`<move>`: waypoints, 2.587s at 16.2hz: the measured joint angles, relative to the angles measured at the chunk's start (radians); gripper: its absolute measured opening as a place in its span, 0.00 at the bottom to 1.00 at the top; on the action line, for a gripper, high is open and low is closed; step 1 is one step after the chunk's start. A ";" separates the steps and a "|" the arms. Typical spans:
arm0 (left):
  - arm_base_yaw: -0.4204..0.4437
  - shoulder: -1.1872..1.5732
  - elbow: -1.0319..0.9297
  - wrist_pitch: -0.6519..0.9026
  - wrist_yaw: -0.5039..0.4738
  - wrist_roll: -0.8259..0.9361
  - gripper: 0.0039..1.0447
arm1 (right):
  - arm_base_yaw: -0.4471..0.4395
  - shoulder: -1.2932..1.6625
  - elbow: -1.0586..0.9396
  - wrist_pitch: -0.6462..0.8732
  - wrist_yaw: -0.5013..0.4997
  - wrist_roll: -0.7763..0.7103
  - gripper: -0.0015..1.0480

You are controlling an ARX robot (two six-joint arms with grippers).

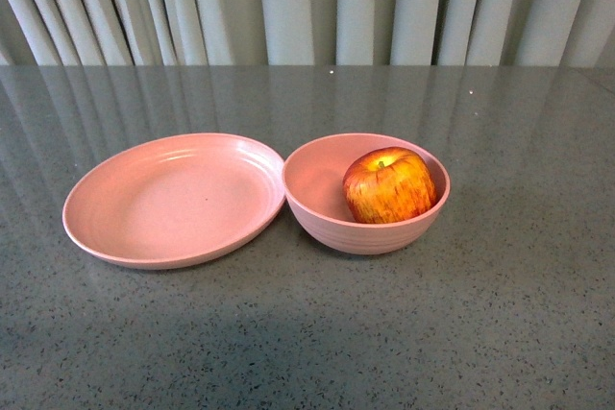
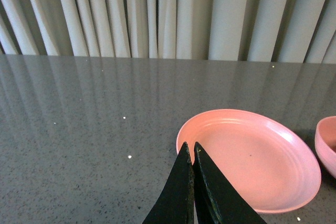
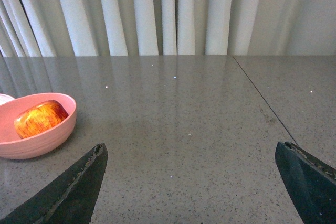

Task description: Move apple from plate to bowl

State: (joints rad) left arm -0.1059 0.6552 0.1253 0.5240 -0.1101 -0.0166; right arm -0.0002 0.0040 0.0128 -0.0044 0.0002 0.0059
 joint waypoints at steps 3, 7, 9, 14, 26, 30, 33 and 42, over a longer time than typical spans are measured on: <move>0.107 -0.097 -0.045 -0.054 0.099 0.002 0.01 | 0.000 0.000 0.000 0.000 0.000 0.000 0.94; 0.103 -0.218 -0.080 -0.136 0.110 0.002 0.01 | 0.000 0.000 0.000 0.000 0.000 0.000 0.94; 0.103 -0.251 -0.087 -0.155 0.110 0.002 0.01 | 0.000 0.000 0.000 0.000 0.000 0.000 0.94; 0.103 -0.356 -0.111 -0.219 0.110 0.002 0.01 | 0.000 0.000 0.000 0.000 0.000 0.000 0.94; 0.104 -0.647 -0.111 -0.537 0.109 0.003 0.01 | 0.000 0.000 0.000 0.001 0.000 0.000 0.94; 0.104 -0.647 -0.111 -0.528 0.109 0.003 0.01 | 0.000 0.000 0.000 0.000 0.000 0.000 0.94; 0.104 -0.647 -0.111 -0.528 0.110 0.003 0.12 | 0.000 0.000 0.000 0.000 0.000 0.000 0.94; 0.104 -0.647 -0.111 -0.528 0.110 0.006 0.95 | 0.000 0.000 0.000 0.000 0.000 0.000 0.94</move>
State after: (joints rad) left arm -0.0021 0.0086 0.0147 -0.0036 -0.0002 -0.0109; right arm -0.0002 0.0040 0.0128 -0.0040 0.0002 0.0059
